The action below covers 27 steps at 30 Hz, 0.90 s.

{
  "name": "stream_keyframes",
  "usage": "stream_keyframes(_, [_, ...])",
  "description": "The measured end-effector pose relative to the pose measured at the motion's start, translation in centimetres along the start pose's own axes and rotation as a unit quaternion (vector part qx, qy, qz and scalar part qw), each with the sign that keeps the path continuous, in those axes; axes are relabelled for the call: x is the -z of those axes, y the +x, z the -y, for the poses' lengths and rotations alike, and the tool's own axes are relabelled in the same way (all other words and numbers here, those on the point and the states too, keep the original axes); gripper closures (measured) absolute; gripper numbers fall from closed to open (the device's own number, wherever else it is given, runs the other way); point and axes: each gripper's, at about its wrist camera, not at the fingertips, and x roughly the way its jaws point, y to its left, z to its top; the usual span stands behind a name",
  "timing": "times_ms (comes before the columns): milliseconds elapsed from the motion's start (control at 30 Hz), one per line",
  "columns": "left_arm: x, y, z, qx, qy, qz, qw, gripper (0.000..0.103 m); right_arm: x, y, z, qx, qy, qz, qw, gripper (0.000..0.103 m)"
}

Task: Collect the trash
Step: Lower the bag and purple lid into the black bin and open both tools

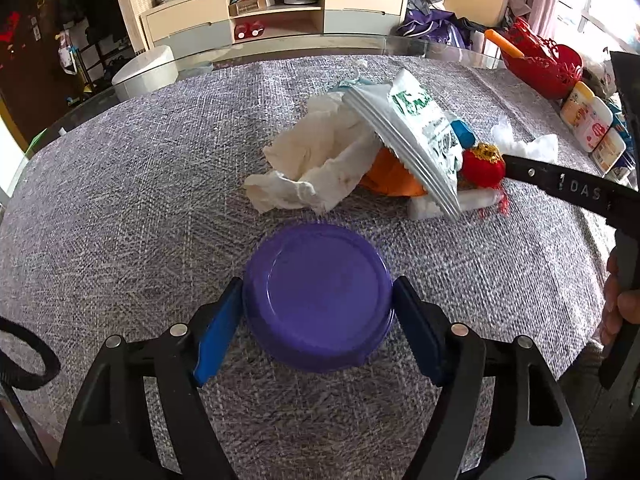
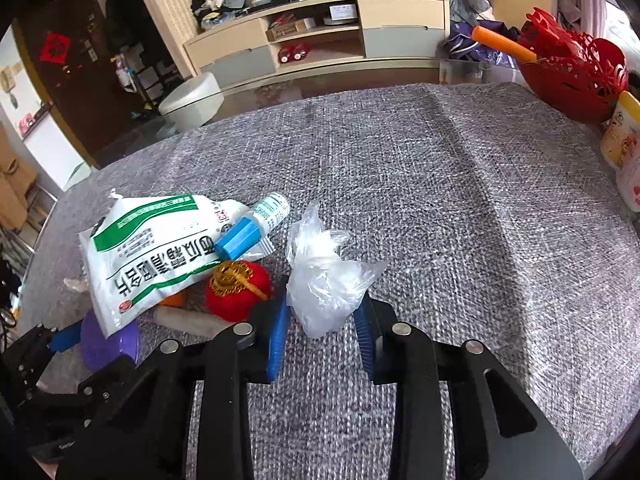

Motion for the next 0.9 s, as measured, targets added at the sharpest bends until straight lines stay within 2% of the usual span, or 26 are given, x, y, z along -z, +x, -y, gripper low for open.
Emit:
stream_keyframes(333, [2.8, -2.0, -0.2, 0.004, -0.005, -0.005, 1.0, 0.033, 2.1, -4.6, 0.1, -0.007, 0.002, 0.018, 1.0, 0.072])
stream_keyframes(633, [5.4, -8.2, -0.9, 0.001, -0.01, 0.025, 0.9996, 0.033, 6.0, -9.1, -2.8, -0.037, -0.015, 0.023, 0.999, 0.072])
stream_keyframes(900, [10.6, -12.8, -1.7, 0.0, -0.024, 0.023, 0.9994, 0.033, 10.3, -12.7, -5.1, -0.041, -0.037, 0.018, 0.998, 0.072])
